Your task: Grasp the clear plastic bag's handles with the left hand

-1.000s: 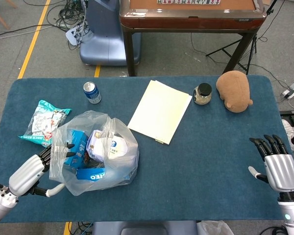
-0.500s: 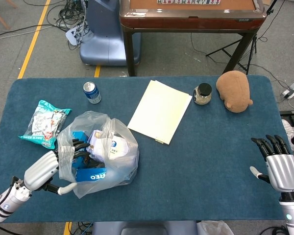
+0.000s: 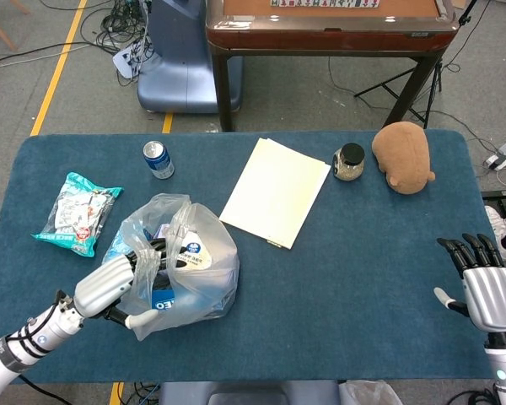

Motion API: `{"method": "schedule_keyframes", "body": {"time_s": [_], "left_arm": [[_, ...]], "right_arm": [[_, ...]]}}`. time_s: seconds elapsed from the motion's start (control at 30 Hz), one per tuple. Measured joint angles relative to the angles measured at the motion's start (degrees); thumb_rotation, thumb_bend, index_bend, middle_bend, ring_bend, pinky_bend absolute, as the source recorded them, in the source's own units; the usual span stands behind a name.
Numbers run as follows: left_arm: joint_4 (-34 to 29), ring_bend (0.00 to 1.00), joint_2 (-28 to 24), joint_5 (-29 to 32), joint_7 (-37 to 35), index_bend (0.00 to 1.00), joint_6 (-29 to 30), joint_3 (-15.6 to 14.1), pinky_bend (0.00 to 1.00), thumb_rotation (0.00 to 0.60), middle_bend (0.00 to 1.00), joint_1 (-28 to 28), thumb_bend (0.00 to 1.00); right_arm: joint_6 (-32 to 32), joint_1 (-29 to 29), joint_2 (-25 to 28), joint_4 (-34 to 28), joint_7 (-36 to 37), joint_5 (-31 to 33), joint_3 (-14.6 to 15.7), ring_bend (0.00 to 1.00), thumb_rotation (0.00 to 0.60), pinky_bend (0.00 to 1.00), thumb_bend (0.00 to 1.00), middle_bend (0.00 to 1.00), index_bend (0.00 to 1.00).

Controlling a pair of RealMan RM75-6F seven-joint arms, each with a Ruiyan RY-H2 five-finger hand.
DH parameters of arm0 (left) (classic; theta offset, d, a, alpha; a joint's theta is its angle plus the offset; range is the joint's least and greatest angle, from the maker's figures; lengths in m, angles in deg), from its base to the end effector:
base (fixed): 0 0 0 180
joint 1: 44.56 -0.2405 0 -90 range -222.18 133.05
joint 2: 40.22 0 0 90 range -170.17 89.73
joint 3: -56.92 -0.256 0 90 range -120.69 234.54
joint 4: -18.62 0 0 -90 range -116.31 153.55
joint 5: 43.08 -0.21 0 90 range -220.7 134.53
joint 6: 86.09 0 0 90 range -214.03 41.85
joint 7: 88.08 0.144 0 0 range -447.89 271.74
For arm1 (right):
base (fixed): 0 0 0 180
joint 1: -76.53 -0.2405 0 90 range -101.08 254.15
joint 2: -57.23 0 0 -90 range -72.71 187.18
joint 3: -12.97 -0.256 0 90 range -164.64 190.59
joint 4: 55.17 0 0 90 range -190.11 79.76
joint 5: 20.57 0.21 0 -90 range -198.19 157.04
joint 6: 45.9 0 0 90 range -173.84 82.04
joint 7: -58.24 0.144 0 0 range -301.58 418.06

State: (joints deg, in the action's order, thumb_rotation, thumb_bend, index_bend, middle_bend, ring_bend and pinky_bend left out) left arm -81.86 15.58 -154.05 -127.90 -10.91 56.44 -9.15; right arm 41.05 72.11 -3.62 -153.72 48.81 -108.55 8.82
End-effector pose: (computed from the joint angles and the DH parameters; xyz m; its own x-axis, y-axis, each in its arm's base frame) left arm -0.1426 0.2585 0.1375 0.0903 0.4486 0.8892 0.7153 -0.6504 0.2555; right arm -0.2864 -0.1816 0.1728 0.4963 0.0526 0.8665 -0.8660 -0.0398 0.4984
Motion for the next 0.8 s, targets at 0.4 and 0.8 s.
{"method": "schedule_keyframes", "body": {"time_s": [0.4,0.8], "left_arm": [[-2.5,0.02,-0.8,1.0,-6.0,0.12,-2.4,0.2,0.00,0.131,0.06,4.5,0.25],[-4.0,0.02,-0.1,4.3,-10.1,0.12,-7.3,1.8,0.00,0.131,0.06,9.5,0.25]], "right_arm": [[-0.5,-0.2,-0.3,0.8,0.7,0.4,-0.1,0.13,0.600,0.12,0.12,0.24,0.21],[-0.4,0.0,-0.4,1.7,1.7,0.6,0.0,0.13,0.600,0.12,0.12,0.24,0.21]]}}
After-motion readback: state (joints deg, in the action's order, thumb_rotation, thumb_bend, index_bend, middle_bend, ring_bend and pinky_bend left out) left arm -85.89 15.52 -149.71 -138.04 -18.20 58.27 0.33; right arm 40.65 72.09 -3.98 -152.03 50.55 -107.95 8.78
